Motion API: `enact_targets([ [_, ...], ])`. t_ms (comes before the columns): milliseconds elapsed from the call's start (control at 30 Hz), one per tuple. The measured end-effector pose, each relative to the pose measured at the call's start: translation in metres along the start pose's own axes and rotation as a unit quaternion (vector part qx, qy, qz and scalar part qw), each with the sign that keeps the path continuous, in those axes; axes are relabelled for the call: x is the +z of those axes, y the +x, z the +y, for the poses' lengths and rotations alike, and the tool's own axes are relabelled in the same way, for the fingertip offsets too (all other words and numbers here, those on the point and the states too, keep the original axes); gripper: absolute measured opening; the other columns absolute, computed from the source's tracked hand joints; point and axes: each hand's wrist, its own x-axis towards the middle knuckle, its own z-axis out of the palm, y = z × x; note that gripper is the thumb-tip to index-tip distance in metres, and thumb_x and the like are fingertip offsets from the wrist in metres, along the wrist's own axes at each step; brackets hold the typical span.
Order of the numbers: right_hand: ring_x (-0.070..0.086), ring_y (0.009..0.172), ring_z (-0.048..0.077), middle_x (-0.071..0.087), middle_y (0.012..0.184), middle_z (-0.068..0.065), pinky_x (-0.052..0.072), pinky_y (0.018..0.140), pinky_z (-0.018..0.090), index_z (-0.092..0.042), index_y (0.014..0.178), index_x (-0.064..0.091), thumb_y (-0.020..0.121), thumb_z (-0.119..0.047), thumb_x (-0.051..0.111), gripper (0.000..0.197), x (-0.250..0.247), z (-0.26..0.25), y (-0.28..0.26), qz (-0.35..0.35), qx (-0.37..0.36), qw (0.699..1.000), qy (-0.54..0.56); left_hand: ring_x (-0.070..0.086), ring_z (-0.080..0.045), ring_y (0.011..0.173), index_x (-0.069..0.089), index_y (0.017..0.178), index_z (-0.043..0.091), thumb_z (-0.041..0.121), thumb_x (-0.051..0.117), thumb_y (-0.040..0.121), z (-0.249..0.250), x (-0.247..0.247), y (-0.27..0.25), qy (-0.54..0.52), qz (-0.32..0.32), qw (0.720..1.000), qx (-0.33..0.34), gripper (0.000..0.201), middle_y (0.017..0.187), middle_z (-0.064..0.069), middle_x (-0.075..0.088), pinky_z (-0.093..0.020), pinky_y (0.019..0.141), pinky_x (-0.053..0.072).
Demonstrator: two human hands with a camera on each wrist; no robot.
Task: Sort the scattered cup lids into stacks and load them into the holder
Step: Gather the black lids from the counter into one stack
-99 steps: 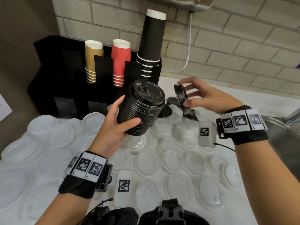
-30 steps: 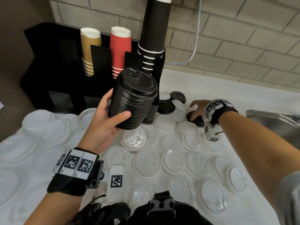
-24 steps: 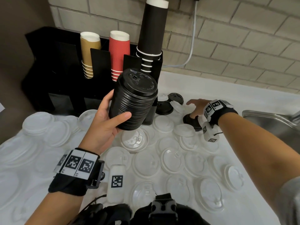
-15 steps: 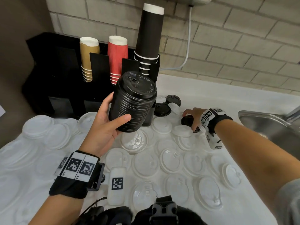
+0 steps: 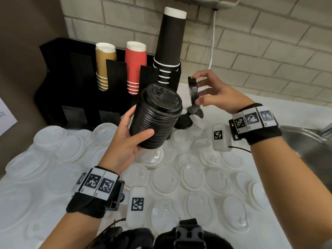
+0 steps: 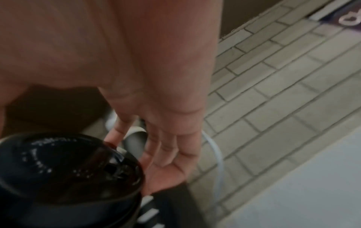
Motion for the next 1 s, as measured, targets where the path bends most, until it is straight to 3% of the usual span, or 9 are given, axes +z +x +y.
enact_targets([
  [67, 0.059, 0.096, 0.008, 0.052, 0.117, -0.005, 0.050, 0.080, 0.024, -0.036, 0.118, 0.045, 0.068, -0.028, 0.074, 0.058, 0.009, -0.025, -0.008, -0.021, -0.080, 0.996, 0.014, 0.062, -0.015, 0.118, 0.043, 0.140, 0.030, 0.013, 0.073, 0.070, 0.000, -0.001, 0.000, -0.002, 0.001, 1.000, 0.002, 0.078, 0.127, 0.004, 0.064, -0.028, 0.083, 0.055],
  [167, 0.057, 0.097, 0.016, 0.051, 0.116, -0.002, 0.051, 0.075, 0.034, -0.037, 0.122, 0.045, 0.070, -0.033, 0.076, 0.060, 0.019, -0.051, -0.016, -0.049, -0.121, 0.991, -0.029, 0.061, -0.016, 0.119, 0.045, 0.137, 0.032, 0.008, 0.069, 0.074, 0.000, -0.002, 0.000, -0.001, 0.001, 1.000, 0.006, 0.072, 0.129, 0.002, 0.063, -0.028, 0.083, 0.055],
  [233, 0.055, 0.097, 0.018, 0.050, 0.113, -0.002, 0.049, 0.071, 0.023, -0.035, 0.123, 0.046, 0.070, -0.035, 0.077, 0.062, 0.024, -0.061, -0.018, -0.061, -0.137, 0.986, -0.072, 0.061, -0.016, 0.119, 0.046, 0.136, 0.033, 0.007, 0.069, 0.074, 0.000, -0.002, 0.000, -0.001, 0.000, 1.000, 0.007, 0.071, 0.130, 0.002, 0.063, -0.029, 0.082, 0.055],
  [333, 0.048, 0.094, -0.002, 0.048, 0.109, -0.010, 0.040, 0.073, 0.006, -0.032, 0.125, 0.049, 0.073, -0.029, 0.075, 0.058, 0.030, -0.071, -0.018, -0.069, -0.163, 0.975, -0.132, 0.062, -0.014, 0.117, 0.048, 0.134, 0.035, 0.008, 0.076, 0.071, -0.001, -0.002, -0.001, 0.002, -0.004, 1.000, 0.010, 0.074, 0.126, 0.004, 0.065, -0.028, 0.081, 0.055],
  [500, 0.046, 0.099, -0.006, 0.050, 0.115, -0.006, 0.036, 0.078, 0.002, -0.031, 0.128, 0.054, 0.075, -0.017, 0.068, 0.056, 0.036, -0.086, -0.014, -0.104, -0.159, 0.963, -0.190, 0.063, -0.014, 0.115, 0.049, 0.131, 0.038, 0.008, 0.077, 0.070, 0.000, -0.003, -0.002, 0.019, -0.024, 1.000, 0.007, 0.074, 0.121, 0.005, 0.068, -0.028, 0.080, 0.055],
  [633, 0.043, 0.096, -0.014, 0.047, 0.106, -0.018, 0.035, 0.079, 0.002, -0.028, 0.128, 0.054, 0.077, -0.004, 0.071, 0.059, 0.040, -0.090, -0.015, -0.114, -0.164, 0.960, -0.197, 0.063, -0.015, 0.115, 0.051, 0.130, 0.040, 0.014, 0.079, 0.067, 0.001, -0.003, -0.001, 0.013, -0.024, 1.000, 0.009, 0.073, 0.122, 0.004, 0.067, -0.028, 0.080, 0.055],
  [733, 0.042, 0.095, -0.011, 0.047, 0.107, -0.011, 0.036, 0.079, 0.003, -0.026, 0.127, 0.053, 0.076, -0.005, 0.073, 0.059, 0.043, -0.091, -0.013, -0.112, -0.163, 0.961, -0.194, 0.062, -0.017, 0.117, 0.048, 0.133, 0.038, 0.017, 0.079, 0.066, -0.001, -0.003, -0.003, 0.000, -0.015, 1.000, 0.008, 0.077, 0.125, 0.002, 0.066, -0.029, 0.081, 0.055],
  [867, 0.045, 0.099, -0.002, 0.047, 0.114, 0.001, 0.037, 0.079, 0.004, -0.025, 0.127, 0.054, 0.075, -0.012, 0.077, 0.059, 0.047, -0.091, -0.009, -0.118, -0.174, 0.956, -0.202, 0.063, -0.016, 0.117, 0.049, 0.131, 0.039, 0.010, 0.078, 0.070, 0.000, -0.007, -0.004, 0.001, -0.003, 1.000, 0.009, 0.073, 0.123, 0.003, 0.067, -0.028, 0.080, 0.055],
  [1000, 0.052, 0.098, 0.003, 0.052, 0.113, -0.006, 0.042, 0.076, 0.007, -0.035, 0.120, 0.054, 0.079, -0.038, 0.072, 0.045, 0.038, -0.077, 0.002, -0.060, -0.152, 0.979, -0.119, 0.060, -0.017, 0.120, 0.050, 0.132, 0.039, 0.016, 0.078, 0.068, 0.005, -0.009, -0.002, -0.004, 0.006, 1.000, 0.012, 0.073, 0.132, 0.000, 0.061, -0.029, 0.081, 0.055],
])
